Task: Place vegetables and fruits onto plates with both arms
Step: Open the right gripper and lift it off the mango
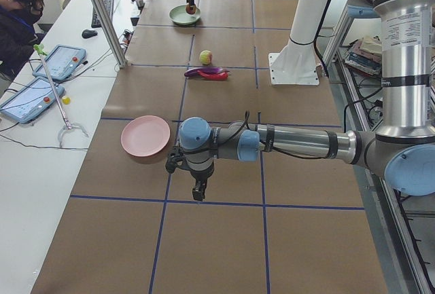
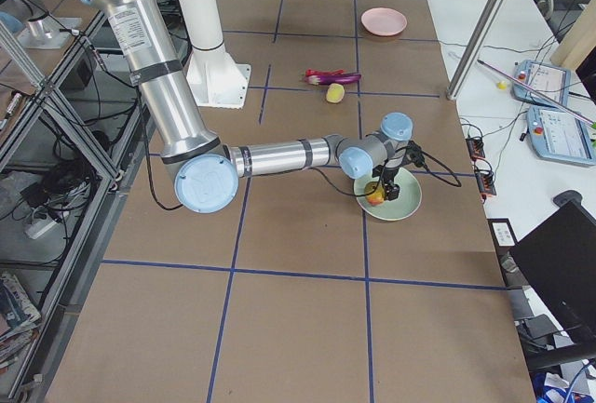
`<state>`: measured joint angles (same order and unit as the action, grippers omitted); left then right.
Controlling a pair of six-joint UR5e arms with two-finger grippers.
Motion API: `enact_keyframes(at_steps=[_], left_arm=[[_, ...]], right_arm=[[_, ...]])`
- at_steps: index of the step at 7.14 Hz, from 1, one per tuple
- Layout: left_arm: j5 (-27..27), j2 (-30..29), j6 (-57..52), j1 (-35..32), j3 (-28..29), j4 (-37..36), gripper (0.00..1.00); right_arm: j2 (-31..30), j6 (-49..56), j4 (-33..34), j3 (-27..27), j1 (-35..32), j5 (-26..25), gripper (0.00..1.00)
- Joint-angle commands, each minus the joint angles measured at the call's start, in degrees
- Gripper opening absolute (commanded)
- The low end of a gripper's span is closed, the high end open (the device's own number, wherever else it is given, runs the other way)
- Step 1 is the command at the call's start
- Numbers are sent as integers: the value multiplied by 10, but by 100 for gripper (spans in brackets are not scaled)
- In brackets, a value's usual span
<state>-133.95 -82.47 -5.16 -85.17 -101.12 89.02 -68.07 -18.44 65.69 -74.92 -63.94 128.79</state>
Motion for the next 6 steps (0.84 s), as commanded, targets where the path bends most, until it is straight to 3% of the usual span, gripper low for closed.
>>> enact_keyframes(at_steps=[1,3,6], left_arm=[[0,0,0,0,-2,-1,100],[0,-1,0,0,-1,0,100],[0,-1,0,0,1,0,100]], right_arm=[[31,-87,5,-33,20,1,100],[77,-229,30,-75,75,-14,100],[222,-392,196,-109,226,-158,100]])
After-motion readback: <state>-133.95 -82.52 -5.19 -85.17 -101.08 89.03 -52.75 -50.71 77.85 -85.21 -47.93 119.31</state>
